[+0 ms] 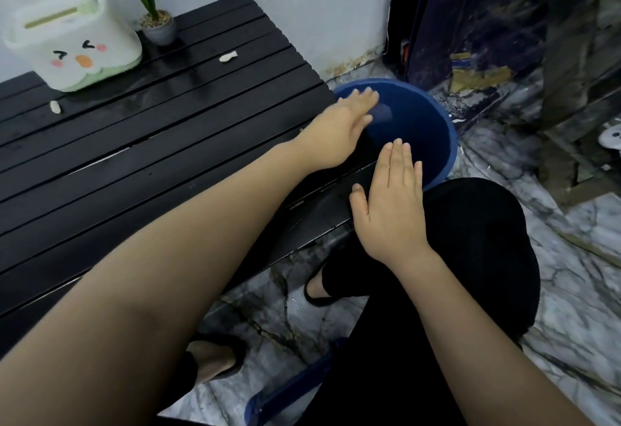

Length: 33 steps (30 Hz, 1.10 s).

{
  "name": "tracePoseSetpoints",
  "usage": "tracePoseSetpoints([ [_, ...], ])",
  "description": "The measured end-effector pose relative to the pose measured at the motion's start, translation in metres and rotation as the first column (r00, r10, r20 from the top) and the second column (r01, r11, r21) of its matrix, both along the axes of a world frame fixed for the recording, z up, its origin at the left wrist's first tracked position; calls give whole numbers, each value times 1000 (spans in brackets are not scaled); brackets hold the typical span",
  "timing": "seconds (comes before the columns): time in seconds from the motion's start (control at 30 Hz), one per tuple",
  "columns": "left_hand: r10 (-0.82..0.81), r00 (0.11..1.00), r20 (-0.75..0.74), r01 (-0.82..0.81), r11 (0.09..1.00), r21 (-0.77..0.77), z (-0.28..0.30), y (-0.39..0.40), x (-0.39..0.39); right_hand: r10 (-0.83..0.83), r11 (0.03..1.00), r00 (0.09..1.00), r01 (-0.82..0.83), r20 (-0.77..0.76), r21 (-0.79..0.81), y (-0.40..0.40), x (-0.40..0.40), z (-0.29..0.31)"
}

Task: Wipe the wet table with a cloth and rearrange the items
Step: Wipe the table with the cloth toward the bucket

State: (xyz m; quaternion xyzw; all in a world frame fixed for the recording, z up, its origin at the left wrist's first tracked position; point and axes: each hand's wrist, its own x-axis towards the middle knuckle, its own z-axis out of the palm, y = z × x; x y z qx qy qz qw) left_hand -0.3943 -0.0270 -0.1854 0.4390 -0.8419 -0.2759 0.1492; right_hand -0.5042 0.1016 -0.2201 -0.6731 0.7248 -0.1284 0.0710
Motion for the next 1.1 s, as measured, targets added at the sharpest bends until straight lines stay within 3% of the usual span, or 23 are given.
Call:
tracePoseSetpoints([
  [0.1, 220, 964, -148, -226, 974, -22, 12, -1, 32, 9, 1000, 1000, -9, 0, 2, 0, -1, 0],
  [0.3, 329, 937, 116, -322, 944, -78, -6, 27, 136, 24, 1000, 1000, -24, -3, 17, 0, -2, 1],
  [0.43, 306, 949, 75, -293, 945, -147, -15, 78, 117, 24, 1000, 1000, -24, -5, 20, 1, -2, 1],
  [0.67, 87, 996, -27, -90, 985, -146, -7, 167, 84, 41, 999, 999, -41, 28, -4, 1, -4, 0],
  [0.77, 10, 988, -156, -17, 999, -41, -2, 201, 86, 46, 999, 998, -46, 36, -5, 0, -5, -1],
  [0.83, 104, 951, -290, -68, 989, 131, 5, 216, 93, 43, 999, 998, -43, 39, -3, -2, -5, -1],
  [0.9, 271, 890, -367, -206, 957, 205, 13, 224, 110, 38, 999, 998, -38, 44, 3, -3, -5, -1],
  [1.0, 510, 790, -342, -528, 848, 44, 18, 228, 164, 42, 999, 998, -43, 46, 9, -2, -6, -2],
  [1.07, 701, 674, -232, -735, 668, -118, 14, 231, 211, 39, 999, 998, -39, 41, 12, -3, -6, -1],
  [1.1, 804, 571, -163, -820, 552, -152, 9, 233, 234, 36, 999, 999, -36, 39, 10, -2, -5, -1],
])
